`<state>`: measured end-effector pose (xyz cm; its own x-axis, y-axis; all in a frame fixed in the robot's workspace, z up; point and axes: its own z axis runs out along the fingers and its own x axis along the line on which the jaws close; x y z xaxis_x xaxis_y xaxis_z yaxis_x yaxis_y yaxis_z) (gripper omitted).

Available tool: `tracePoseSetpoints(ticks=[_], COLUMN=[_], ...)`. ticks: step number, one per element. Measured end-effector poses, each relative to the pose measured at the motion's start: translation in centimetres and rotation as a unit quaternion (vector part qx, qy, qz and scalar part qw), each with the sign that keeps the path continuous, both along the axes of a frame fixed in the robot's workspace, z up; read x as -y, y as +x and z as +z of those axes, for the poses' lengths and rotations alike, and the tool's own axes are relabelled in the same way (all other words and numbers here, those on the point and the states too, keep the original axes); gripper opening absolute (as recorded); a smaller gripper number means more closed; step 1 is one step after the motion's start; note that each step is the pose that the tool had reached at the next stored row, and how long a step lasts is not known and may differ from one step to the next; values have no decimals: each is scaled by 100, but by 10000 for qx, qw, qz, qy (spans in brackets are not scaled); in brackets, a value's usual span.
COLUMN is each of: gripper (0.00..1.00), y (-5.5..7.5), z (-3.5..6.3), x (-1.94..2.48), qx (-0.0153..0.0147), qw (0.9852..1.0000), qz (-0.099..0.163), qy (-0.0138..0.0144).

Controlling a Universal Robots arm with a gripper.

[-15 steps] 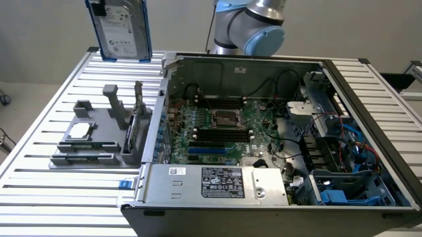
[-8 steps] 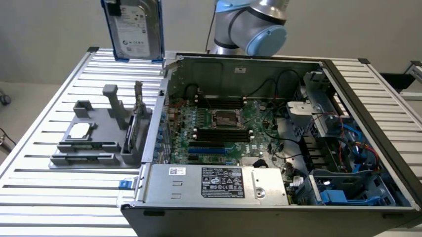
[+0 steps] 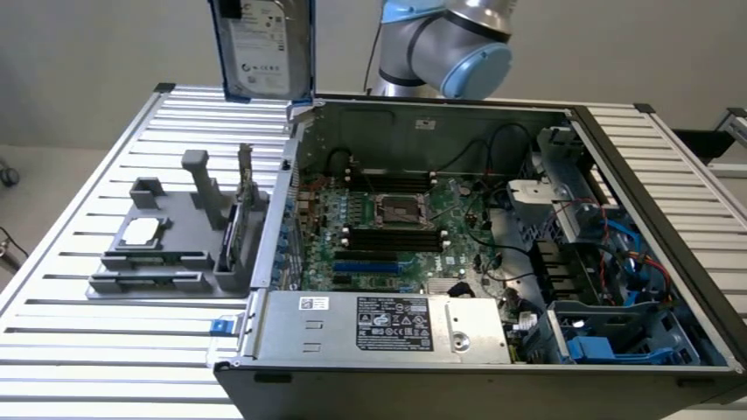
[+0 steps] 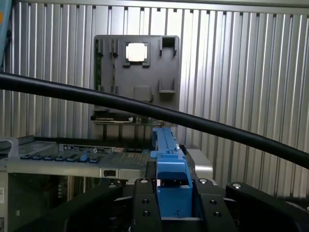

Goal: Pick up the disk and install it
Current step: 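Pick up the disk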

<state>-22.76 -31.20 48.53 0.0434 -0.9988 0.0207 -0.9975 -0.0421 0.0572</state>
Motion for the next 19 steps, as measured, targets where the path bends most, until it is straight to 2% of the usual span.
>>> tracePoseSetpoints(ticks=[2,19], gripper=[33,33], y=[89,855], z=[1,1], x=[20,205], qx=[-9,-15], qw=[10000,10000], qz=[1,1], qy=[0,0])
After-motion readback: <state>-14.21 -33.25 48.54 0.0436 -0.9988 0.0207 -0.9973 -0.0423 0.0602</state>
